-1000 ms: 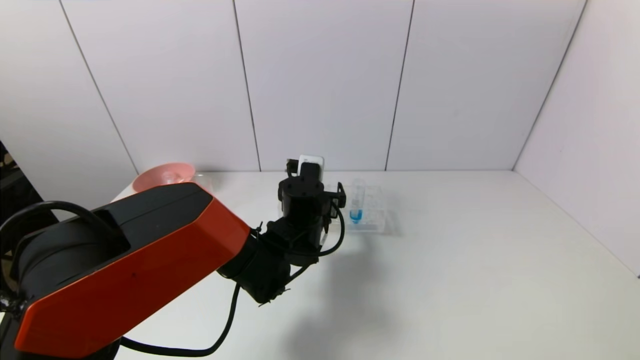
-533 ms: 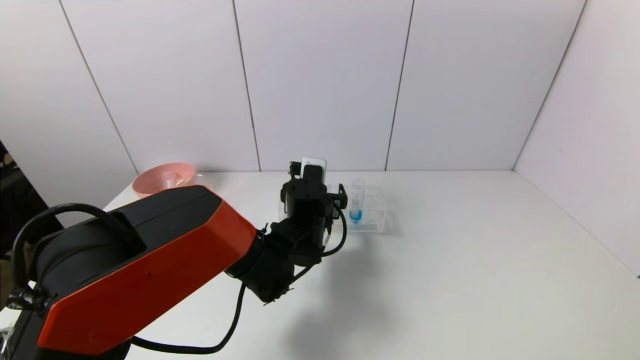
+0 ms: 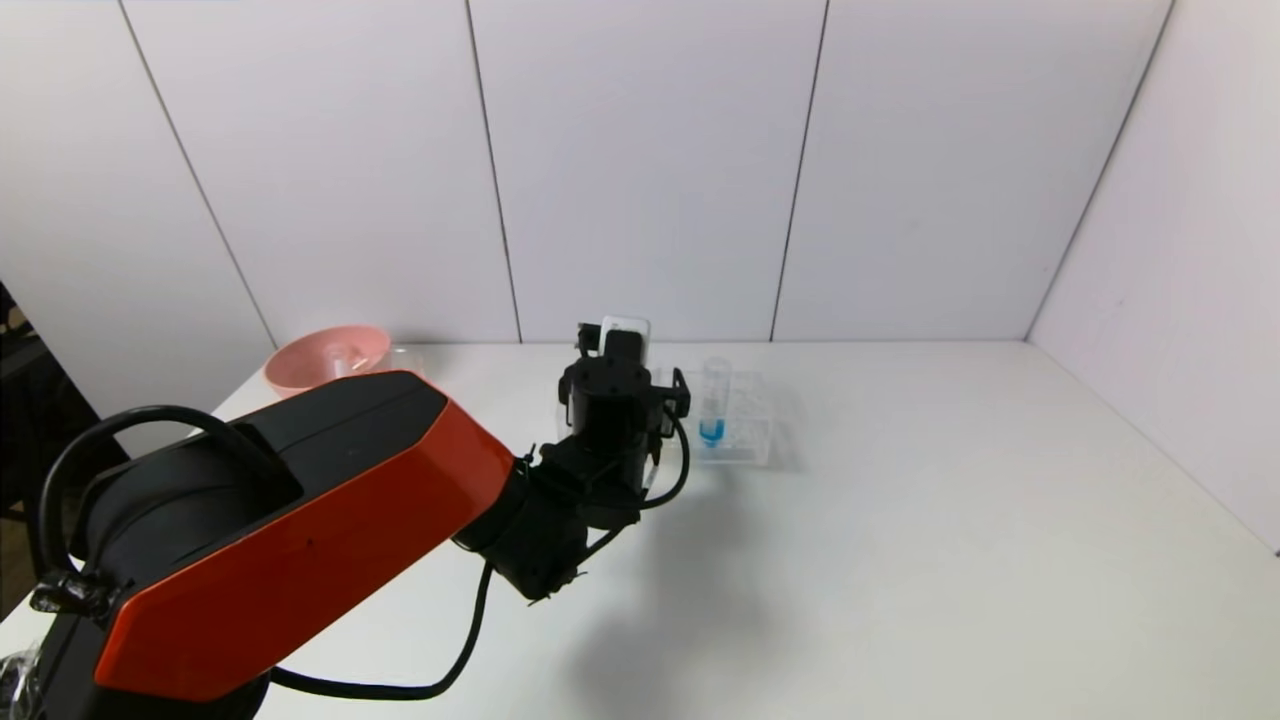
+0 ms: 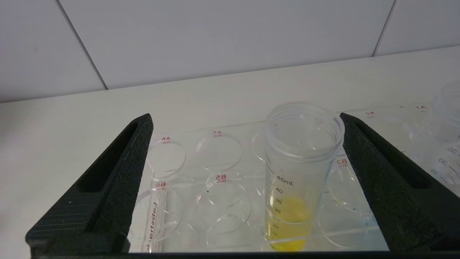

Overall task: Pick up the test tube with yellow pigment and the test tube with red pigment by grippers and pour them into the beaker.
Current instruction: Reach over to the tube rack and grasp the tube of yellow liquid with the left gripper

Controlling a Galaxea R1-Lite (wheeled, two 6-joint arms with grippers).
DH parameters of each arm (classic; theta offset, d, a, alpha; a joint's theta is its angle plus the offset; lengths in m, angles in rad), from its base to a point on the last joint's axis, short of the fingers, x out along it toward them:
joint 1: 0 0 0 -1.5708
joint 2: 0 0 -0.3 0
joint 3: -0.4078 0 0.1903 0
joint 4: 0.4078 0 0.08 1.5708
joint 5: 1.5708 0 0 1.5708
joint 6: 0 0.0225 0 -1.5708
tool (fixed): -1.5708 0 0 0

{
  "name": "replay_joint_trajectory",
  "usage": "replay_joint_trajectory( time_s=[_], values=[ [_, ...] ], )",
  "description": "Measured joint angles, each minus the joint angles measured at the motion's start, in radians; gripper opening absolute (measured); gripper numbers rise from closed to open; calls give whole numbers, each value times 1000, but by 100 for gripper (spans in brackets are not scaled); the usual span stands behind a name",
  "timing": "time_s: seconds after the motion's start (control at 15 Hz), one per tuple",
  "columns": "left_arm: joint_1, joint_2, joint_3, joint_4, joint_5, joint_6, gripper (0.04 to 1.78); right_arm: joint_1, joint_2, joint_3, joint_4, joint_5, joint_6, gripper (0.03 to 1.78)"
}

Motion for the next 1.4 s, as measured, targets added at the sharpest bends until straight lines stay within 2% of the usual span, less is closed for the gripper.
replay_joint_trajectory(
  time_s=[1.4],
  values=[
    [-29, 22, -52, 33, -3, 3, 177, 0, 0, 0, 0, 0, 0, 170]
  ],
)
